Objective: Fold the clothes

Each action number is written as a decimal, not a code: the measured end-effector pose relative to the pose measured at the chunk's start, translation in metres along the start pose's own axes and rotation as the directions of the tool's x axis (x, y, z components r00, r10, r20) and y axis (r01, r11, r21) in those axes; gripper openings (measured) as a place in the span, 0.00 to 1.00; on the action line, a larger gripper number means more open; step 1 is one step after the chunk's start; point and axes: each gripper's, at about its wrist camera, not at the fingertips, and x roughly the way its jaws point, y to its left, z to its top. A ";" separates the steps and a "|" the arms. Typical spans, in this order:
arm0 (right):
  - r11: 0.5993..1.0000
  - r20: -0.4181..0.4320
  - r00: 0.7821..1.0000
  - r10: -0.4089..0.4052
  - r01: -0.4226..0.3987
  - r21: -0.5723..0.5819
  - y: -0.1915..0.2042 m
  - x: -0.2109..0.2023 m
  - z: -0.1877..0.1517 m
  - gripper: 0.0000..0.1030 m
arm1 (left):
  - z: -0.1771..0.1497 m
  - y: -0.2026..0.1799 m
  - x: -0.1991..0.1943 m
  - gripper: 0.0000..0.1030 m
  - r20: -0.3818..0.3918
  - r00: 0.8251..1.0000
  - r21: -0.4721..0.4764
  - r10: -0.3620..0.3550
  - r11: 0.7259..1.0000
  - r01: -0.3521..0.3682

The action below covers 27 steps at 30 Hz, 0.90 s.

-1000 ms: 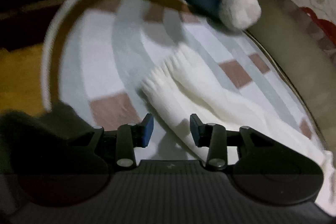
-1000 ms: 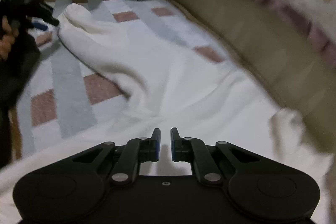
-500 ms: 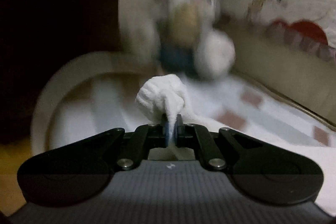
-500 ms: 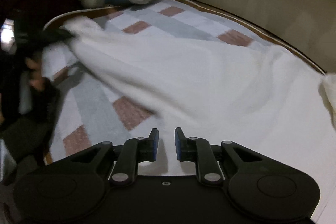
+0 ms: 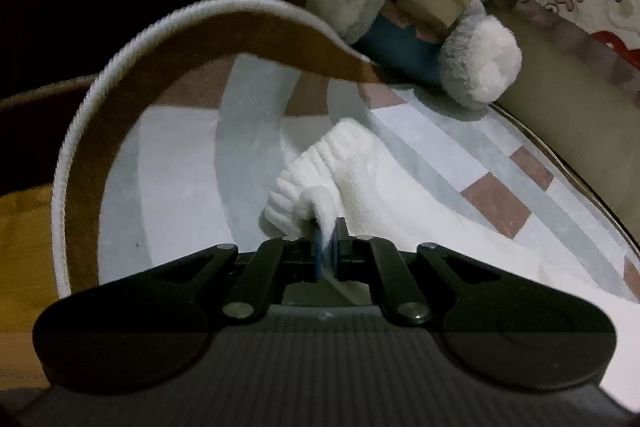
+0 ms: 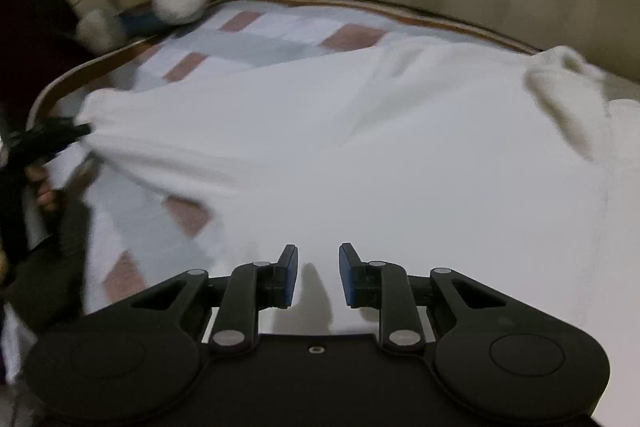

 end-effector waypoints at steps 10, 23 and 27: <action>0.976 -0.148 0.965 0.215 -0.209 0.057 0.071 0.034 -0.025 0.57 | 0.003 0.005 0.002 0.04 -0.010 0.999 -0.081 -0.049 0.996 0.048; 0.987 -0.070 0.996 0.048 -0.058 -0.148 0.127 0.048 -0.045 0.03 | 0.006 0.005 -0.006 0.07 0.055 0.998 -0.126 0.022 0.992 -0.015; 0.982 -0.143 0.979 0.143 -0.158 -0.103 0.135 0.061 -0.053 0.03 | 0.002 0.012 0.004 0.13 -0.053 0.995 -0.176 0.089 0.980 -0.097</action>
